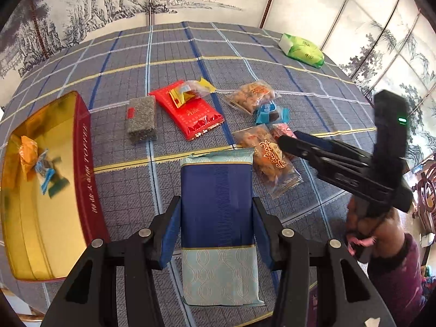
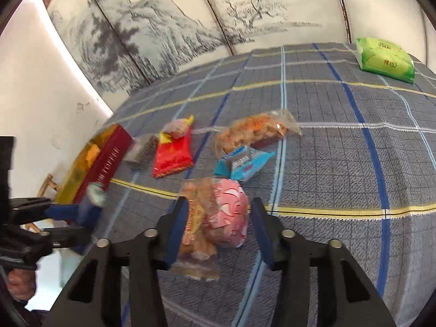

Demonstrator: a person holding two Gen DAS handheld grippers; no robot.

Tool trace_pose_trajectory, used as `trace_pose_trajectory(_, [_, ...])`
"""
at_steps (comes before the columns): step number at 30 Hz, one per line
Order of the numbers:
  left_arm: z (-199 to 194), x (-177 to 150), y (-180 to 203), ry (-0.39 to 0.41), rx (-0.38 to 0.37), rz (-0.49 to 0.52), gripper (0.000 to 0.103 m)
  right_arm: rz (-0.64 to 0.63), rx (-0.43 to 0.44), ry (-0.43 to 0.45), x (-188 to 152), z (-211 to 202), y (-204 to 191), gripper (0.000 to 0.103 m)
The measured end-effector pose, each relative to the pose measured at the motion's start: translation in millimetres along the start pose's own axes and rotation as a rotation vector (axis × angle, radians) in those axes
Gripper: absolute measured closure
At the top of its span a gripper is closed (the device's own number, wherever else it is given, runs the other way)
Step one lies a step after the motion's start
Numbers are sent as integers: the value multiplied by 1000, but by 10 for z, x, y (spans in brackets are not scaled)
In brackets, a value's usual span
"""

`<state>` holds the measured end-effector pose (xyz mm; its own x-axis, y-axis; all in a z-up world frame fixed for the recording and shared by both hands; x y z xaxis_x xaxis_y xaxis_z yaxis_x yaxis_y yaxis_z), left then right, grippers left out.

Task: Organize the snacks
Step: 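Grasp the blue-and-mint packet with the left gripper while the right gripper grasps the pink cake, then carry the blue-and-mint packet into the tin and release it with the left gripper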

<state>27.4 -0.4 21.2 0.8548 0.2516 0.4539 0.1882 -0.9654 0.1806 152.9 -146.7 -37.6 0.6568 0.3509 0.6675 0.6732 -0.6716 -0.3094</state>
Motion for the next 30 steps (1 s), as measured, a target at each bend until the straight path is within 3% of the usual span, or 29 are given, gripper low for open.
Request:
trace_pose_trajectory(1, [-44,-4,-2,8,-2,2,58,4,3,-15,0,44,23,69])
trace_pose_trajectory(6, [-143,3,-13,34,5,9,58,21,-29,-17,-31,43,113,78])
trace_pose_trajectory(18, [-380,26,-152,94,-5,0,59,83,-234,70,-122,-280,456,78])
trace_pose_trajectory(30, [-831,-31,-477,185,2,-51,59,90,-295,88,-103,-268,481,78])
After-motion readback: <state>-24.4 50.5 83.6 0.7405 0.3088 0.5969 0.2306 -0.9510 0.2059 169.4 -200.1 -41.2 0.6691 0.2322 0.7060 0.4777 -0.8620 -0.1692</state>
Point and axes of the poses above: each gripper's, at about its wrist camera, not at the fingertips, and z roughly the way its jaws point, y to its right, x to its top, the point moved 3 cm from there along z, roughly the way its jaws point, and after that the axes turned 3 degrees about -z, right-handed, at the moved point
